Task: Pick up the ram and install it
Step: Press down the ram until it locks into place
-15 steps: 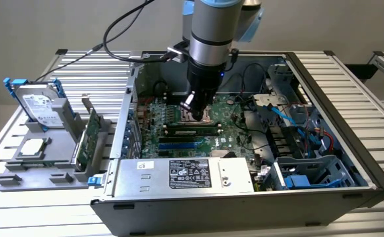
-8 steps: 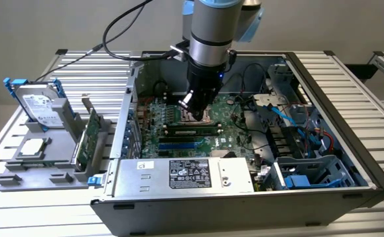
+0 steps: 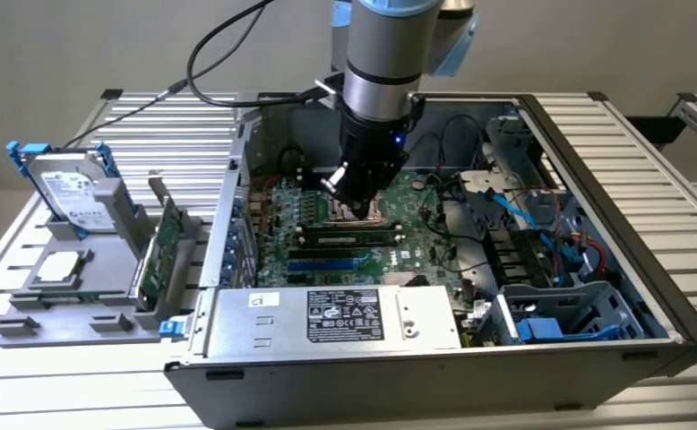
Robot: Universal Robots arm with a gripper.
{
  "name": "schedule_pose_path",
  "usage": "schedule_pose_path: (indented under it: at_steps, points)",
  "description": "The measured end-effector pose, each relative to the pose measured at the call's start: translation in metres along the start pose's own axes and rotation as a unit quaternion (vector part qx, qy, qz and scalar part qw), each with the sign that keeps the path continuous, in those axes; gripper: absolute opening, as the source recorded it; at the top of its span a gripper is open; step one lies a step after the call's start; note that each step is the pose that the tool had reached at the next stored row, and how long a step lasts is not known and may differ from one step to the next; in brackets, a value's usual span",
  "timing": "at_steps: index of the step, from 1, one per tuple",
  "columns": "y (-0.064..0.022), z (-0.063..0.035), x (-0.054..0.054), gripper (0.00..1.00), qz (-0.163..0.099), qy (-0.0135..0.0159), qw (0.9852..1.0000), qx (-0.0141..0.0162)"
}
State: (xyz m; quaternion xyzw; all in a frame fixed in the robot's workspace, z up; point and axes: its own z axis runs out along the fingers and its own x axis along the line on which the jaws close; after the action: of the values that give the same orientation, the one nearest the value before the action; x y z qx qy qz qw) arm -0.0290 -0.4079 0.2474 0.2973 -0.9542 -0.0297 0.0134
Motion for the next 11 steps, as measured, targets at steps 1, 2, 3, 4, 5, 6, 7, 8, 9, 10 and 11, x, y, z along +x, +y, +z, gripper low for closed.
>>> schedule_pose_path:
  at_steps: [1, 2, 3, 4, 5, 6, 7, 8, 9, 10, 11]
  points:
    - [0.0, 0.0002, 0.0, 0.11, 0.008, -0.0005, 1.0, -0.0001]
    - [0.0, 0.0003, 0.0, 0.11, 0.016, -0.001, 0.9999, -0.0001]
    - [0.0, 0.0004, 0.0, 0.11, 0.024, -0.0016, 0.9997, -0.0002]
    - [0.0, 0.0006, 0.0, 0.11, 0.032, -0.0021, 0.9995, -0.0003]
    - [0.0, 0.0007, 0.0, 0.11, 0.04, -0.0026, 0.9992, -0.0003]
    - [-0.0001, 0.0007, 0.0, 0.11, 0.048, -0.0031, 0.9988, -0.0004]
    - [-0.0001, 0.0007, 0.0, 0.11, 0.055, -0.0035, 0.9985, -0.0004]
    - [0.0, 0.0007, 0.0, 0.11, 0.062, -0.004, 0.9981, -0.0005]
    - [0.0, 0.0008, 0.0, 0.11, 0.069, -0.0045, 0.9976, -0.0006]
    - [0.0, 0.0008, 0.0, 0.11, 0.075, -0.0049, 0.9972, -0.0006]
    - [0.0, 0.0008, 0.0, 0.11, 0.081, -0.0053, 0.9967, -0.0007]
